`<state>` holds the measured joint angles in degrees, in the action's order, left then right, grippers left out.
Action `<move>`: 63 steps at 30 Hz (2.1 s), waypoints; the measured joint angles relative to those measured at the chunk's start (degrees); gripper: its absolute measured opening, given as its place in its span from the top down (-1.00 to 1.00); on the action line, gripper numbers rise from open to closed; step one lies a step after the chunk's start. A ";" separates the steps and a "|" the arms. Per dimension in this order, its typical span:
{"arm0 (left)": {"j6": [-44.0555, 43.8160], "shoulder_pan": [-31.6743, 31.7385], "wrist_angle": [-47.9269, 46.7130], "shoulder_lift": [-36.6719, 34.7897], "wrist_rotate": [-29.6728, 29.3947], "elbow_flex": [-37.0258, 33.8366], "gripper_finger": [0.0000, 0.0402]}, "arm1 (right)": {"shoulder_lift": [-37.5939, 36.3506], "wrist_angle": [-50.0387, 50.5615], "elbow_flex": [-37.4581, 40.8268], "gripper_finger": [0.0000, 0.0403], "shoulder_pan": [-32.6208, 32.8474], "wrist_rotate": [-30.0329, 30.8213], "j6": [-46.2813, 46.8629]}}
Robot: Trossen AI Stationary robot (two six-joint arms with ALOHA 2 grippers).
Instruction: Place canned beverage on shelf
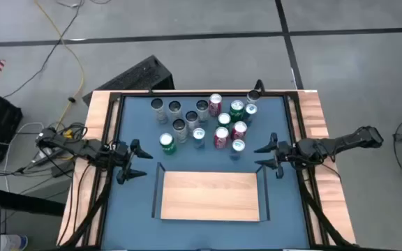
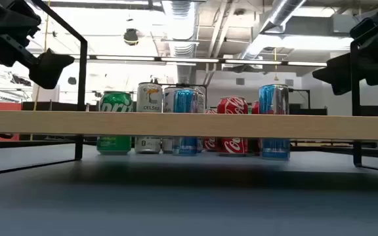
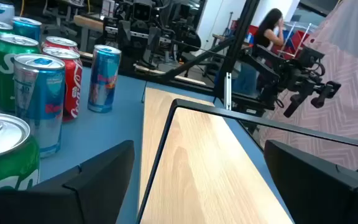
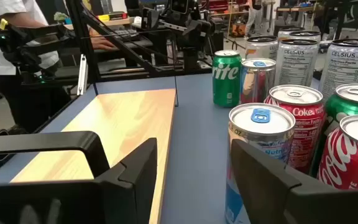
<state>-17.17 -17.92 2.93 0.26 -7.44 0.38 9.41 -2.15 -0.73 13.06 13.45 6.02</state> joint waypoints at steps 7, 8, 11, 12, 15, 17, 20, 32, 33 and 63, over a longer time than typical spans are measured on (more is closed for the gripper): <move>0.00 -0.01 -0.01 -0.01 0.00 0.00 -0.72 | 0.02 0.00 0.00 -0.03 0.02 0.01 -0.02; 0.00 0.01 0.00 -0.01 0.00 0.00 -0.72 | 0.02 -0.02 0.00 -0.03 0.00 0.02 0.00; 0.00 0.01 0.00 -0.01 0.00 0.00 -0.72 | 0.02 -0.02 0.00 -0.03 0.01 0.01 -0.02; 0.00 0.00 0.00 -0.01 0.00 0.00 -0.72 | 0.02 0.00 0.00 -0.03 0.00 0.00 -0.02; 0.00 0.01 -0.01 -0.01 0.00 0.00 -0.72 | 0.01 -0.01 0.00 -0.03 0.02 0.01 0.00; 0.00 -0.01 0.00 0.01 0.00 0.00 -0.72 | 0.00 -0.02 0.00 -0.03 0.02 0.02 -0.02; 0.00 0.00 0.00 0.01 0.00 0.00 -0.72 | 0.02 -0.01 0.00 -0.03 0.02 0.02 0.00; 0.00 -0.01 -0.01 -0.01 0.00 0.00 -0.72 | 0.02 -0.02 0.00 -0.03 0.01 0.02 -0.01; 0.00 -0.01 0.01 -0.01 0.00 0.00 -0.72 | 0.02 -0.01 0.00 -0.03 0.02 0.02 -0.01; -14.32 -0.01 1.56 0.01 -11.48 0.00 -0.72 | 0.02 0.00 0.00 -0.03 0.02 0.00 0.00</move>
<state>-31.49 -17.93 4.49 0.27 -18.92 0.38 9.43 -2.15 -0.73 13.08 13.46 6.02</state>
